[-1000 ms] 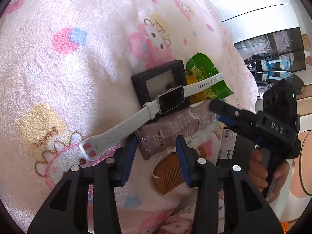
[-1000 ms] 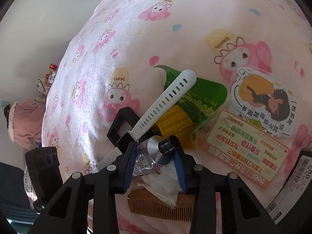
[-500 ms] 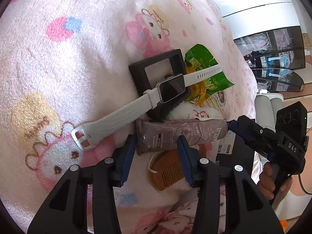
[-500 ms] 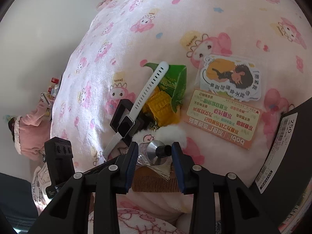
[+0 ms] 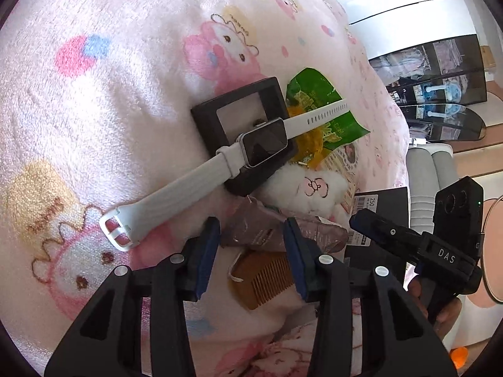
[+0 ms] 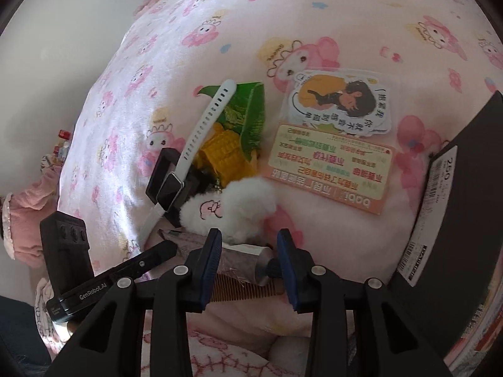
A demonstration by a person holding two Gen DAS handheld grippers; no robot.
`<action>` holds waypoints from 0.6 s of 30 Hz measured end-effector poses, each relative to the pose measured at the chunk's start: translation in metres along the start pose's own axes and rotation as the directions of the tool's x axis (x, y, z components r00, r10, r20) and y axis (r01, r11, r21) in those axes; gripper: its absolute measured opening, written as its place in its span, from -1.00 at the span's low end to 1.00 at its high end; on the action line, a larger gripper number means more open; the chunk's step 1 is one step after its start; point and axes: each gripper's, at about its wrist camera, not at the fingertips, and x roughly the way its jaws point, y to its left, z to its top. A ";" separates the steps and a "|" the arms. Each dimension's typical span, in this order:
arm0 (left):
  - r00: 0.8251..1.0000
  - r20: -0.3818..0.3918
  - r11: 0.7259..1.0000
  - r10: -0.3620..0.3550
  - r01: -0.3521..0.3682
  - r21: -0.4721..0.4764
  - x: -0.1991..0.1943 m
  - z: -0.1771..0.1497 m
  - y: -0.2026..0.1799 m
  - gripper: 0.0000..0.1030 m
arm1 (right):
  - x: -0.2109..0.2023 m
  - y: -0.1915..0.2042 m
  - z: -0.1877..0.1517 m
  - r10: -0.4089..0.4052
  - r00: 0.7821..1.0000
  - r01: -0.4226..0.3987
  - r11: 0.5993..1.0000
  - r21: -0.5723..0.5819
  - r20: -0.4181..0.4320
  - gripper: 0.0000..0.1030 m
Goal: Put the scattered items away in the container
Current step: 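Grasp the brown-and-cream tube with the left gripper and lift it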
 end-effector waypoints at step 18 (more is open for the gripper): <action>1.000 0.005 1.000 0.016 -0.016 -0.012 0.000 0.001 0.010 -0.14 | 0.026 0.009 -0.024 -0.073 0.983 0.052 0.990 -0.127 -0.167 -0.05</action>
